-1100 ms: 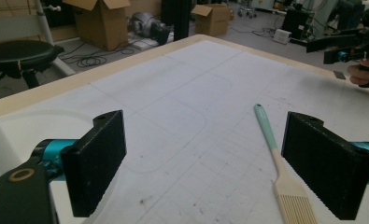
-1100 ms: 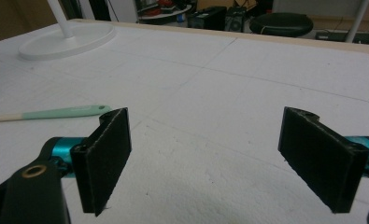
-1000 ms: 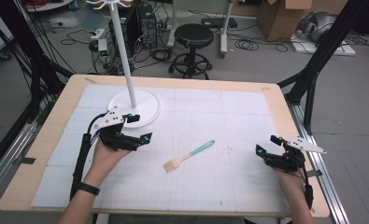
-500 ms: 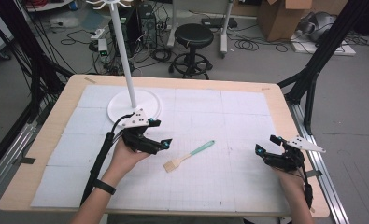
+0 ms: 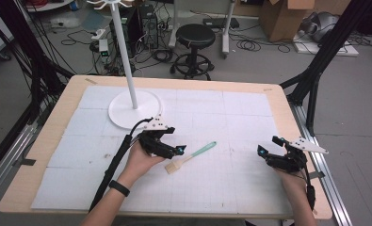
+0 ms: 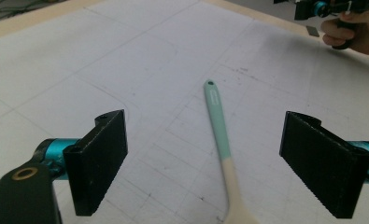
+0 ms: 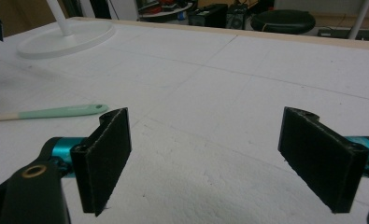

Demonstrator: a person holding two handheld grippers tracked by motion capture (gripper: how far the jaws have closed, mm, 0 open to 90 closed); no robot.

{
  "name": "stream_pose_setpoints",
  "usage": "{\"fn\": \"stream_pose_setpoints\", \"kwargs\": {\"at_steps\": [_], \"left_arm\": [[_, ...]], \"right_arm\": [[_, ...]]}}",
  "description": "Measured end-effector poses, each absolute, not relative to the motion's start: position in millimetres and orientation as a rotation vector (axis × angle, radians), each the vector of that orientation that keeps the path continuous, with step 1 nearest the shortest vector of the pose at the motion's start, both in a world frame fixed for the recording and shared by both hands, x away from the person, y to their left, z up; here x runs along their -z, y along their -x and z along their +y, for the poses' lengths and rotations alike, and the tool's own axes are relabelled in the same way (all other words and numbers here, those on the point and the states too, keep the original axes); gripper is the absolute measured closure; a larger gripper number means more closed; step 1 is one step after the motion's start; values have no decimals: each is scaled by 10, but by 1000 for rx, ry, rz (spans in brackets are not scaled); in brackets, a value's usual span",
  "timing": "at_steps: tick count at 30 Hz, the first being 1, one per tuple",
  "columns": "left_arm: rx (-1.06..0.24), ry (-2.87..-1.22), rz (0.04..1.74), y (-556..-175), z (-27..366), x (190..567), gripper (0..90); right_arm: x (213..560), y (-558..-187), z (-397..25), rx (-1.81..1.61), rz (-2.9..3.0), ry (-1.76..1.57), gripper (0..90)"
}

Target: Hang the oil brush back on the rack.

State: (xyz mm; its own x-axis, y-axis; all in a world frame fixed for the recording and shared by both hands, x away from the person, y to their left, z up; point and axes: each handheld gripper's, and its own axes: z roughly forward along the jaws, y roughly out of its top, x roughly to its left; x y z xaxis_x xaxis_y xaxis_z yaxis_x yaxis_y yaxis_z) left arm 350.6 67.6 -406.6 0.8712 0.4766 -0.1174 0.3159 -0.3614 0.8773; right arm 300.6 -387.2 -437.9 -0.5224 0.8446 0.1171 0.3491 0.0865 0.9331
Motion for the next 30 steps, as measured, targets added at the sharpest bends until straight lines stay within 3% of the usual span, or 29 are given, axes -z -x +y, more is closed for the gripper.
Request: {"fn": "stream_pose_setpoints", "kwargs": {"at_steps": [23,30], "left_arm": [[-167,-2151,595,-3440,312,4360,277],[-163,-2164,589,-3431,243,4380,393]], "right_arm": [[4366,-3005,-3874,-1438,1914,-1169,166],[4366,-3006,-3875,-1439,1913,-1169,166]]}}
